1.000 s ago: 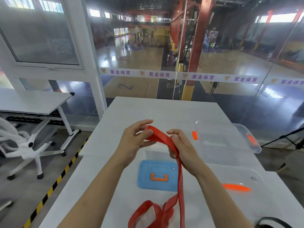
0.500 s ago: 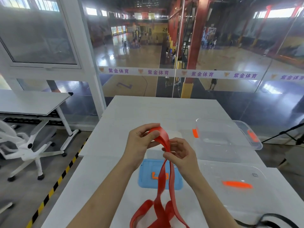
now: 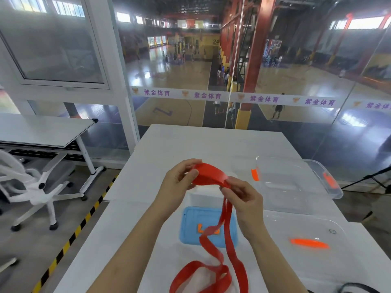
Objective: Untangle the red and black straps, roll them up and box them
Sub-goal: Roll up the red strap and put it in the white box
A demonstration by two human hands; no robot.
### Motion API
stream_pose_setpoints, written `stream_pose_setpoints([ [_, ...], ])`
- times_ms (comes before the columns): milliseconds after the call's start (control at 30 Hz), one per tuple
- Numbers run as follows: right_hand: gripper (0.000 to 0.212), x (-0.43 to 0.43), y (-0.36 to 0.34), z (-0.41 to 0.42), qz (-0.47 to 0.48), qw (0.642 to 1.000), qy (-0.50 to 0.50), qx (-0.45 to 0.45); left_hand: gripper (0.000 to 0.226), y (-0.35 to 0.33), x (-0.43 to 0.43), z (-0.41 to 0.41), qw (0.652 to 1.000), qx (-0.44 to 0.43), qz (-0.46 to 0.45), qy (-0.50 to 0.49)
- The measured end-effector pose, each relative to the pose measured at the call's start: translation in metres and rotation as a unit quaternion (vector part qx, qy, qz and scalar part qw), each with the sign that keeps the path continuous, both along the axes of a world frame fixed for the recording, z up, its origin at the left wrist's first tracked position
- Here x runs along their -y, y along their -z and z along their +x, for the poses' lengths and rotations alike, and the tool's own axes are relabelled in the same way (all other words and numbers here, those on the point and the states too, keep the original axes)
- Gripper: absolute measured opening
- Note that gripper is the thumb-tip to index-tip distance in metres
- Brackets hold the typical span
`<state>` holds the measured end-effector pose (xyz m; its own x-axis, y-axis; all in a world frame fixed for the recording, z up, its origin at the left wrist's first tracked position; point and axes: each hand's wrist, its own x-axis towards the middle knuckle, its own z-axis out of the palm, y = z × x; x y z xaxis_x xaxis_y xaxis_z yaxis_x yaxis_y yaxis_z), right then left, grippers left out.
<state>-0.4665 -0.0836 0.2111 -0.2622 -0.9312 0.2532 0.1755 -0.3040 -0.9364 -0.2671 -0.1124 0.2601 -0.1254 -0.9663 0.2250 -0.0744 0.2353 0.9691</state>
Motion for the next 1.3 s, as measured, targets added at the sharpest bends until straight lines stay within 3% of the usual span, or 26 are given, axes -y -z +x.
stream_pose_setpoints([
  [133, 0.029, 0.004, -0.006, -0.010, -0.013, 0.994, -0.019, -0.106, 0.023, 0.008, 0.002, 0.014, 0.978, 0.201, -0.055, 0.022],
  [267, 0.025, 0.006, -0.010, -0.019, -0.019, 0.964, -0.041, -0.263, 0.017, 0.000, -0.002, 0.020, 0.969, 0.234, -0.057, 0.056],
  [400, 0.022, 0.003, -0.017, -0.019, -0.014, 0.947, -0.078, -0.311, 0.010, -0.007, -0.001, 0.015, 0.919, 0.386, -0.040, 0.075],
  [533, 0.019, 0.001, -0.019, -0.015, -0.012, 0.934, -0.123, -0.334, 0.027, -0.006, -0.005, 0.009, 0.900, 0.426, -0.028, 0.091],
  [667, 0.016, -0.003, -0.023, -0.014, -0.005, 0.943, -0.122, -0.310, 0.023, -0.003, -0.009, 0.009, 0.946, 0.300, 0.027, 0.116],
  [800, 0.019, -0.005, -0.022, -0.010, -0.009, 0.947, -0.118, -0.298, 0.026, -0.002, -0.012, 0.007, 0.958, 0.261, 0.030, 0.116],
  [900, 0.027, -0.008, -0.017, -0.007, -0.015, 0.964, -0.103, -0.245, 0.026, -0.004, -0.015, 0.005, 0.978, 0.183, 0.027, 0.095],
  [1167, 0.036, -0.013, -0.007, 0.000, 0.010, 0.983, -0.061, -0.174, 0.037, -0.011, -0.022, 0.002, 0.999, -0.021, -0.003, 0.043],
  [1300, 0.037, -0.016, -0.011, 0.001, -0.002, 0.985, -0.019, -0.170, 0.037, -0.009, -0.023, 0.001, 0.999, -0.032, -0.010, 0.009],
])
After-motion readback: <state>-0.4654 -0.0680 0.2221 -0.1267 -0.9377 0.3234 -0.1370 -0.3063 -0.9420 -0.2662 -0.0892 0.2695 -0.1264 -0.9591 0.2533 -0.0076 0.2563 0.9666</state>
